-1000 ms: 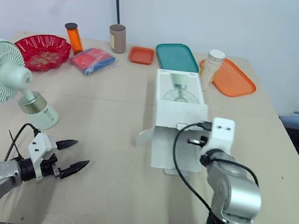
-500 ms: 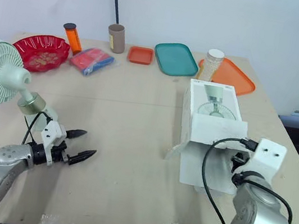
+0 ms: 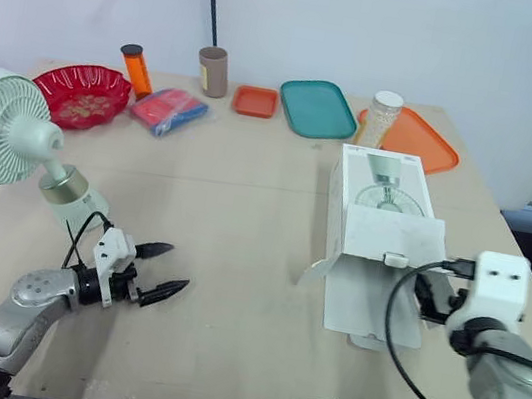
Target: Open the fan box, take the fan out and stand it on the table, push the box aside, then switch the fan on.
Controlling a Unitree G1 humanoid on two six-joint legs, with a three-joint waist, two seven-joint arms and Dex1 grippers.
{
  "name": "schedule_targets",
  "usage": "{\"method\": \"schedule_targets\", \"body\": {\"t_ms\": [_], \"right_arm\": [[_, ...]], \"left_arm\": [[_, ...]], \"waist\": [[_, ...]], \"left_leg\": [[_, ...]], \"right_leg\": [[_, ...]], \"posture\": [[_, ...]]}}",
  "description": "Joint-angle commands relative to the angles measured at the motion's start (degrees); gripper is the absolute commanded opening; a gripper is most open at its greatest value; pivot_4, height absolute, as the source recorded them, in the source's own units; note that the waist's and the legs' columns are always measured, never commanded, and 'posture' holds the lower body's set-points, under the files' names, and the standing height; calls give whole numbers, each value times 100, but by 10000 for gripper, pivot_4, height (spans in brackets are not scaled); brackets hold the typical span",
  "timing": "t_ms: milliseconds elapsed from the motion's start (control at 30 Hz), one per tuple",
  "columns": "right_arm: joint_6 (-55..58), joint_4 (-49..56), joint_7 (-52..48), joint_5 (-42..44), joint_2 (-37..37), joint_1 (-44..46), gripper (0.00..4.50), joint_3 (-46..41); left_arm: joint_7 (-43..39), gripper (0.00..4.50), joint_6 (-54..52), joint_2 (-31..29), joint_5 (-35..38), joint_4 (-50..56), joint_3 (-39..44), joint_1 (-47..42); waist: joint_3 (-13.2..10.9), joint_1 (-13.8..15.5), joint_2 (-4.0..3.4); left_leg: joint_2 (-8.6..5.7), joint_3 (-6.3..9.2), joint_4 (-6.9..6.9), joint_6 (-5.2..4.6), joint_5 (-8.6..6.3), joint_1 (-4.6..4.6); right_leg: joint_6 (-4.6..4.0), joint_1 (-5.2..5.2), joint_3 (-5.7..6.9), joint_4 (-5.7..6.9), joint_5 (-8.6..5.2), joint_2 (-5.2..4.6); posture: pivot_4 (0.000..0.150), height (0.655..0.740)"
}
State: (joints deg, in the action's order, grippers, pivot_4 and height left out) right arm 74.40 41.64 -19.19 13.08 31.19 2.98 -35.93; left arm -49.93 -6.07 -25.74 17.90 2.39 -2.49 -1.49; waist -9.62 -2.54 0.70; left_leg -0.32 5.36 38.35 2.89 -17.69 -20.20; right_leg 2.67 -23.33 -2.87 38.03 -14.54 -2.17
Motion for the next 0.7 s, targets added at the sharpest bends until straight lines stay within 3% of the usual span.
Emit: {"method": "schedule_targets", "body": {"t_ms": [33,167,400,567,700], "right_arm": [[-31,553,-1057,573,746,-771,44803,-133],[-771,771,-1772,810,1193,-1542,44803,-398],[-1067,568,-2299,2571,960,-107,44803,-995],[-1217,336,-2199,3483,706,913,44803,50],[-1759,-363,-2382,3243,651,1567,44803,1342]], "left_arm": [[-70,45000,102,11,-23,-39,-57,-118],[-75,45000,187,65,-52,-255,-65,-227],[77,45000,364,206,-151,-325,-87,-91],[208,45000,394,64,-169,243,34,352],[450,45000,111,-115,19,1169,317,937]], "waist": [[1,3,-3],[-2,14,2],[-5,-2,8],[-7,-1,11],[-10,-8,16]], "left_leg": [[0,1,-1,-2,-1,0],[-2,-1,5,-16,-7,-1],[6,-20,3,-16,-7,6],[9,-23,1,-23,-12,5],[4,-10,6,-23,-12,5]], "right_leg": [[0,0,0,0,0,0],[7,5,-2,-1,-8,-2],[12,32,-26,-1,-10,14],[10,30,-35,-3,-11,14],[11,5,-33,-3,-12,5]], "posture": [[1500,7400],[1500,7400],[1500,7400],[1500,7400],[1500,7400]]}}
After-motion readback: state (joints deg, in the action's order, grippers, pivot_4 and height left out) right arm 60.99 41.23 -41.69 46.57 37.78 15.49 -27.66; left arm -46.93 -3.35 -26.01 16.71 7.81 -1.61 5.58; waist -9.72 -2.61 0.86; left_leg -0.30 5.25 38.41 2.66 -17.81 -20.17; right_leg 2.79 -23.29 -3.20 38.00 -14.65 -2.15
